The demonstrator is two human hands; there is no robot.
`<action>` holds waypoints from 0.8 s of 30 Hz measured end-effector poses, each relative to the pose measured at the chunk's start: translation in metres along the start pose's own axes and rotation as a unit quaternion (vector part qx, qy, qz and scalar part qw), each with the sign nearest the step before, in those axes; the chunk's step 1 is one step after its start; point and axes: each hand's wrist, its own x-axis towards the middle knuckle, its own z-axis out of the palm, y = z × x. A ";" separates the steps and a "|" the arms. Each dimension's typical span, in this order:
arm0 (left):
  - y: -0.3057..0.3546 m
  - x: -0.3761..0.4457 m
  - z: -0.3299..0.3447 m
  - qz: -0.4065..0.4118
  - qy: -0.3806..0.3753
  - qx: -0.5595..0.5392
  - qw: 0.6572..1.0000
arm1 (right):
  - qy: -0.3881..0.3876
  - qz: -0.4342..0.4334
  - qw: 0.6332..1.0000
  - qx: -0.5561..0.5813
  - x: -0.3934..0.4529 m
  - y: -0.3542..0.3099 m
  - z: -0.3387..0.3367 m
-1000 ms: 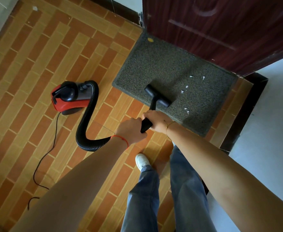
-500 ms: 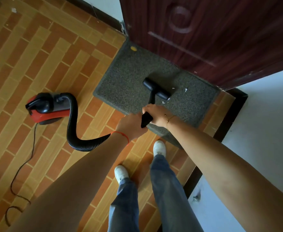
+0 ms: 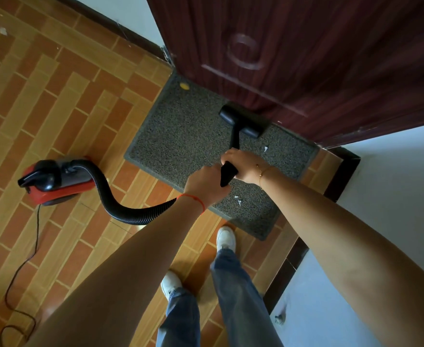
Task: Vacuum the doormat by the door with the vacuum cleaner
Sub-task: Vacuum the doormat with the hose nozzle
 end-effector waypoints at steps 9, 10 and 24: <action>0.023 0.026 -0.011 0.006 0.001 -0.001 1.000 | -0.005 -0.014 1.000 -0.008 0.004 0.030 -0.026; 0.025 0.028 -0.012 0.007 0.000 -0.003 1.000 | -0.007 -0.016 1.000 -0.010 0.004 0.032 -0.028; 0.005 0.000 0.002 0.032 -0.011 0.010 0.999 | -0.011 -0.008 1.000 -0.009 -0.013 0.004 -0.006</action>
